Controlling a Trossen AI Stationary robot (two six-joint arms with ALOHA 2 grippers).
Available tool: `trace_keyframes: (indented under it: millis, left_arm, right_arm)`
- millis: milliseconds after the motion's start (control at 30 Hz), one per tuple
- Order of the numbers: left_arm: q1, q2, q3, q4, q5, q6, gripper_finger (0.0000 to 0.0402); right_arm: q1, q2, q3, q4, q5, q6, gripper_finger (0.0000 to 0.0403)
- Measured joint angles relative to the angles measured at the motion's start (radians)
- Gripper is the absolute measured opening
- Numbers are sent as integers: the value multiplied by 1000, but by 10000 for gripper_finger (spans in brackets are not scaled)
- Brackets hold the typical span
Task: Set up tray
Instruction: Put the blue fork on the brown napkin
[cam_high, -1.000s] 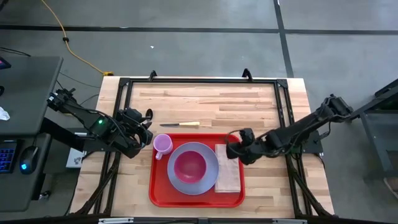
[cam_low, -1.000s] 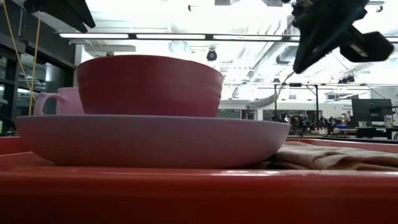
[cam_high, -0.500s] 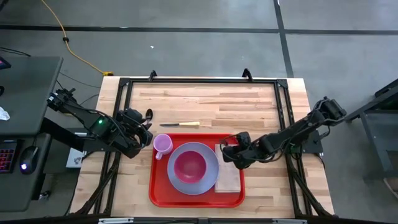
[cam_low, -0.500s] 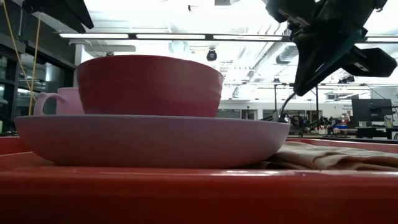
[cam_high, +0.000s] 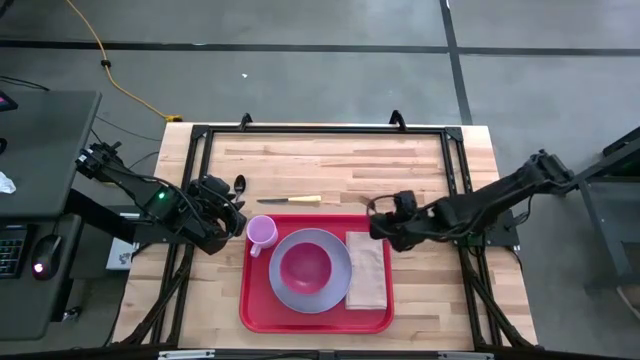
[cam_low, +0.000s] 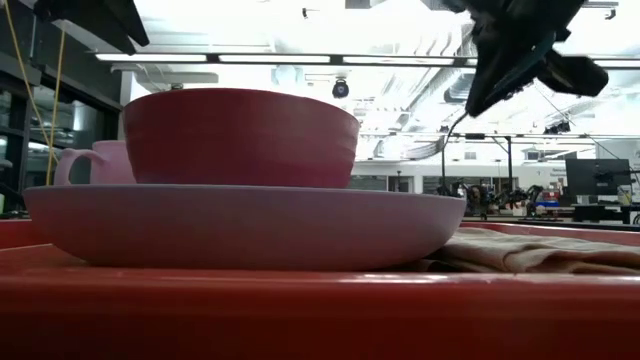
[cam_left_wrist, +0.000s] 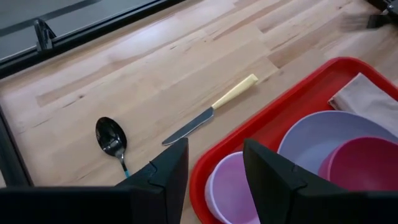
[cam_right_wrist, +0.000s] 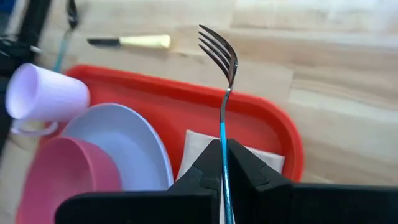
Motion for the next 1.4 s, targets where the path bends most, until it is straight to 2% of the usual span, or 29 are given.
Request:
trace_keyframes:
  millis: [400, 867, 1400]
  left_arm:
    - [0, 0, 0, 9, -12, 0, 184]
    - [1, 0, 1, 27, -28, 0, 184]
    - [1, 0, 0, 86, -52, -10, 184]
  right_arm:
    - [0, -251, 0, -41, 125, -97, 0]
    - [-28, -334, 0, -29, 189, -146, 0]
    - [-28, -526, 0, 174, 420, -352, 0]
